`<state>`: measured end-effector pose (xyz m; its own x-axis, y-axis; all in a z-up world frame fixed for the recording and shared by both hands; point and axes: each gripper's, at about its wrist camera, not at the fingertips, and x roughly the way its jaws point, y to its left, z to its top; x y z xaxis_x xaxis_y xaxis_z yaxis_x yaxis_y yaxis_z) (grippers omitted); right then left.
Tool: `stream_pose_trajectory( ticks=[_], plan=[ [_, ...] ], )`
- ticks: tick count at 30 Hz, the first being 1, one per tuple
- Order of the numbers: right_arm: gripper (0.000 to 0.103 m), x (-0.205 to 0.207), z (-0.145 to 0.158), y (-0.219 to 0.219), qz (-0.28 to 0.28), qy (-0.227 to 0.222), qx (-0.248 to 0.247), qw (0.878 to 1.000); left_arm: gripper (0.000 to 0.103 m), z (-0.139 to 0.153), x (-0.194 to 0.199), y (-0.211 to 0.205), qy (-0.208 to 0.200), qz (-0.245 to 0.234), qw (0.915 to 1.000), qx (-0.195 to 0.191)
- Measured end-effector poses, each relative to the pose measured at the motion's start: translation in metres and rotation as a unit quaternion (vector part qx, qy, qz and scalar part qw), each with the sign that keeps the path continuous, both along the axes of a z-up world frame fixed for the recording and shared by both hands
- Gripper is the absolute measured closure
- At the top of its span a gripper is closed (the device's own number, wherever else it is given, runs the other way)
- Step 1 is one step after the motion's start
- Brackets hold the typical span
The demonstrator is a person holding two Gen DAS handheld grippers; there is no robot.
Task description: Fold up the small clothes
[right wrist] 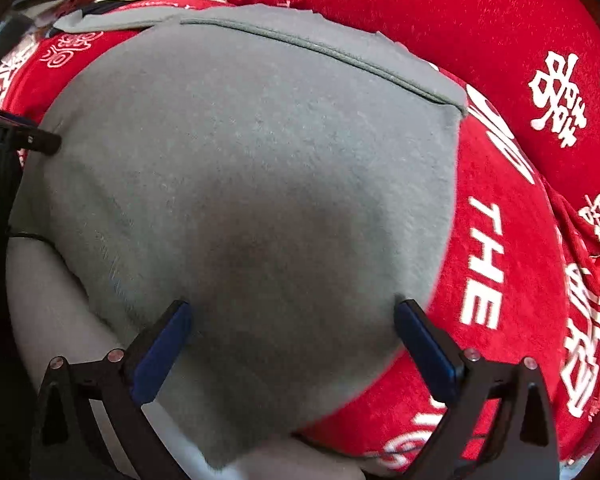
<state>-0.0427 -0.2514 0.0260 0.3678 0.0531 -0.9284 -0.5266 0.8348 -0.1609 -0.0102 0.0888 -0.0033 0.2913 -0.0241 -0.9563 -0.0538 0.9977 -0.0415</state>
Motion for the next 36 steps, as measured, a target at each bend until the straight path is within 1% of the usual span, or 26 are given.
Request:
stream_pose_trajectory(
  ticks=[1,2,4,6,8,10,12,13,14,16,18,19,20,22,23,24,25,26,28,29,31,32,34,35,36],
  plan=[
    [0.002,0.01,0.007,0.009,0.002,-0.004,0.011,1.0,0.0,0.008,0.001,-0.003,-0.019,-0.004,0.9998,0.002],
    [0.002,0.015,0.017,0.012,0.007,-0.01,0.034,0.999,0.0,0.015,0.005,-0.008,-0.034,-0.007,0.9994,-0.003],
    [0.002,0.032,0.022,0.035,0.004,-0.015,0.055,0.998,0.0,0.024,0.019,-0.016,-0.052,-0.002,0.9984,-0.02],
    [0.002,0.061,0.024,0.052,-0.008,-0.022,0.07,0.997,0.0,0.026,0.039,-0.023,-0.068,0.012,0.9974,-0.021],
    [0.002,0.089,0.02,0.066,-0.03,-0.023,0.079,0.996,0.0,0.018,0.051,-0.033,-0.06,0.017,0.998,-0.01],
    [0.002,0.119,0.006,0.074,-0.065,0.006,0.084,0.994,0.0,-0.002,0.066,-0.037,-0.028,0.014,0.9995,-0.001],
    [0.001,0.127,-0.011,0.078,-0.081,0.027,0.072,0.994,0.0,-0.001,0.056,-0.035,-0.051,0.015,0.9986,-0.002],
    [0.001,0.125,-0.014,0.078,-0.081,0.021,0.072,0.994,0.0,-0.002,0.051,-0.034,-0.046,0.01,0.9989,-0.001],
    [0.001,0.117,-0.012,0.078,-0.078,0.004,0.075,0.994,0.0,-0.002,0.043,-0.031,-0.042,0.004,0.9991,-0.008],
    [0.001,0.104,-0.014,0.073,-0.071,0.004,0.075,0.995,0.0,-0.005,0.03,-0.024,-0.04,0.002,0.9991,-0.011],
    [0.001,0.083,-0.014,0.067,-0.063,-0.01,0.074,0.995,0.0,-0.007,0.019,-0.016,-0.024,-0.001,0.9996,-0.015],
    [0.001,0.076,-0.014,0.065,-0.059,-0.017,0.071,0.996,0.0,-0.005,0.015,-0.009,-0.01,0.006,0.9996,-0.024],
    [0.001,0.069,-0.014,0.064,-0.055,-0.02,0.067,0.996,0.0,-0.005,0.018,-0.002,-0.005,0.013,0.9992,-0.038],
    [0.001,0.056,-0.013,0.061,-0.043,-0.014,0.052,0.998,0.0,0.01,0.015,0.027,-0.029,0.051,0.9958,-0.07],
    [0.001,0.053,-0.013,0.062,-0.038,-0.006,0.043,0.998,0.0,0.018,0.017,0.05,-0.046,0.081,0.9924,-0.081],
    [0.001,0.05,-0.01,0.062,-0.034,0.007,0.033,0.999,0.0,0.027,0.022,0.08,-0.062,0.119,0.9863,-0.095],
    [0.001,0.051,-0.007,0.062,-0.033,0.013,0.03,0.999,0.0,0.032,0.026,0.108,-0.074,0.157,0.9785,-0.112],
    [0.001,0.052,-0.004,0.062,-0.032,0.014,0.032,0.999,0.0,0.035,0.031,0.143,-0.085,0.2,0.9665,-0.136],
    [0.001,0.054,0.007,0.066,-0.031,0.004,0.035,0.999,0.0,0.036,0.039,0.217,-0.11,0.285,0.9345,-0.183],
    [0.001,0.058,0.014,0.072,-0.029,-0.004,0.033,0.999,0.0,0.034,0.041,0.244,-0.118,0.312,0.9223,-0.195],
    [0.001,0.065,0.025,0.083,-0.023,-0.017,0.036,0.999,0.0,0.021,0.047,0.307,-0.128,0.375,0.8889,-0.23],
    [0.001,0.07,0.031,0.091,-0.019,-0.023,0.039,0.999,0.0,0.013,0.05,0.333,-0.132,0.396,0.8732,-0.251],
    [0.001,0.077,0.038,0.105,-0.008,-0.031,0.042,0.999,0.0,0.001,0.053,0.37,-0.137,0.43,0.8512,-0.268],
    [0.001,0.082,0.041,0.114,0.0,-0.034,0.041,0.999,0.0,-0.001,0.056,0.387,-0.154,0.438,0.84,-0.281],
    [0.001,0.088,0.044,0.127,0.011,-0.04,0.036,0.998,0.0,0.001,0.057,0.396,-0.165,0.44,0.8372,-0.281]
  ],
)
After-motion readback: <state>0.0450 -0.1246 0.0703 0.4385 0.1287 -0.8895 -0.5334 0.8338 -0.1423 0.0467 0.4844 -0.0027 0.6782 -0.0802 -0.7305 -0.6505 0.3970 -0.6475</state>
